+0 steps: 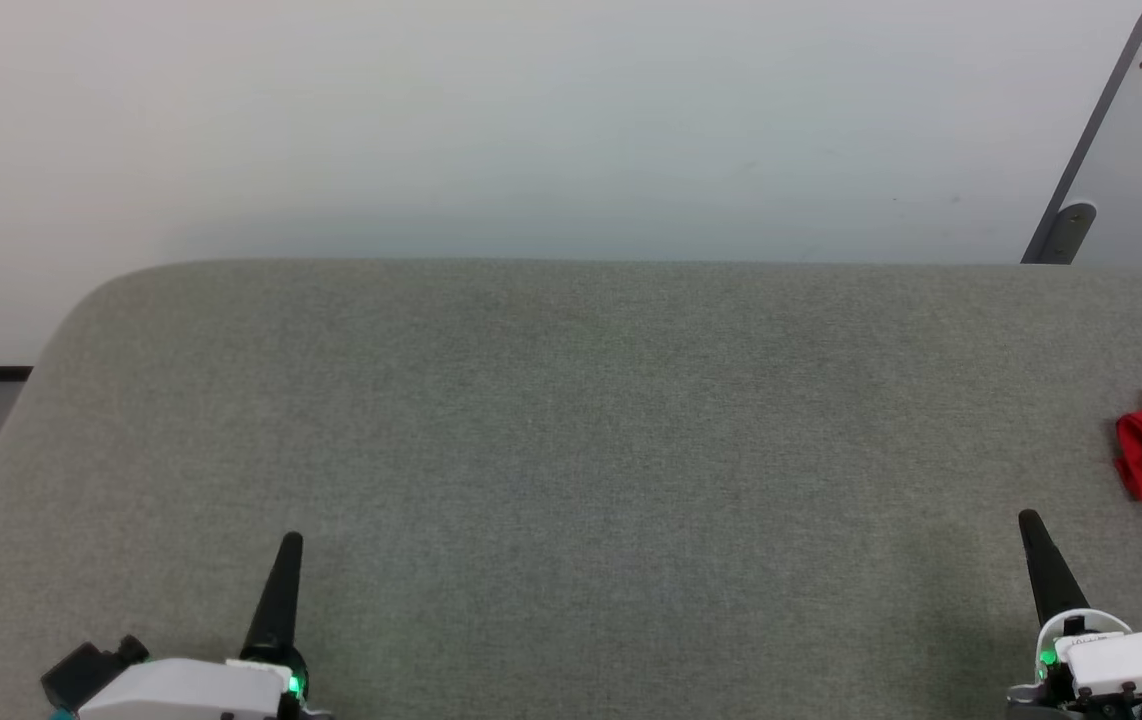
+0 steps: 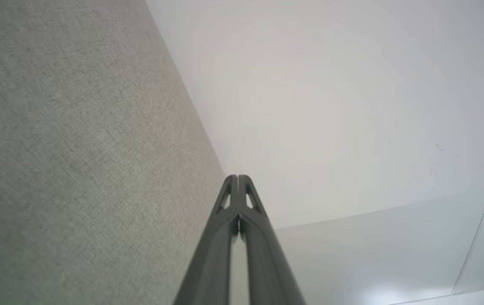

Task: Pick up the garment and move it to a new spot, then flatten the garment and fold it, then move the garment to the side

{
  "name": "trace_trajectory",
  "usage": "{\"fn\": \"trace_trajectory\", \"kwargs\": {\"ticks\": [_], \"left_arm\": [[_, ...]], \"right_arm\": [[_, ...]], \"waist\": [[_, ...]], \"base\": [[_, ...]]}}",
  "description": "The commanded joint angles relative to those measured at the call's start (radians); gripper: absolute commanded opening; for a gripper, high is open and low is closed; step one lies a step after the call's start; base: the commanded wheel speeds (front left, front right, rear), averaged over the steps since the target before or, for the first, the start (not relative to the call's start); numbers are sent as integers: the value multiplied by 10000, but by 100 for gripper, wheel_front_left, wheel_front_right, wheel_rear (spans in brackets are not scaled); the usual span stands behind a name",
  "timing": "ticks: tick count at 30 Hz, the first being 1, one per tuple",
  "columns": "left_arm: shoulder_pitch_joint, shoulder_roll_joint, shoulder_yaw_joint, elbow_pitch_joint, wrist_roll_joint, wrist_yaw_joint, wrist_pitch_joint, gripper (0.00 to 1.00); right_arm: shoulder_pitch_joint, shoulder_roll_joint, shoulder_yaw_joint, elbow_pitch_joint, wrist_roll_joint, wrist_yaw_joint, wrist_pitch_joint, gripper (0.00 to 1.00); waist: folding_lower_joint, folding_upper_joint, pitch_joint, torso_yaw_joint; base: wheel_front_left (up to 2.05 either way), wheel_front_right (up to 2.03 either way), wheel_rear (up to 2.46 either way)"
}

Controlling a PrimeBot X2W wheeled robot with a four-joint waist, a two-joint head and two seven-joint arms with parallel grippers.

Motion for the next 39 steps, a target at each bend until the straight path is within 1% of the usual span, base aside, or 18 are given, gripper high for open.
{"fn": "trace_trajectory", "kwargs": {"ticks": [1, 18, 39], "left_arm": [[-190, 18, 42, -20, -224, -23, 53, 0], [-494, -69, 160, 154, -1490, -27, 450, 0], [-806, -164, 288, 347, -2804, -32, 861, 0]], "right_arm": [[-159, 23, -49, -54, 228, -7, 51, 0], [-304, 139, -143, -18, 1543, -8, 404, 0], [-465, 283, -232, 26, 2920, -10, 777, 0]], "waist": [[0, 0, 8, -7], [0, 0, 102, -98], [0, 0, 218, -211]], "base": [[0, 0, 0], [0, 0, 0], [0, 0, 0]]}}
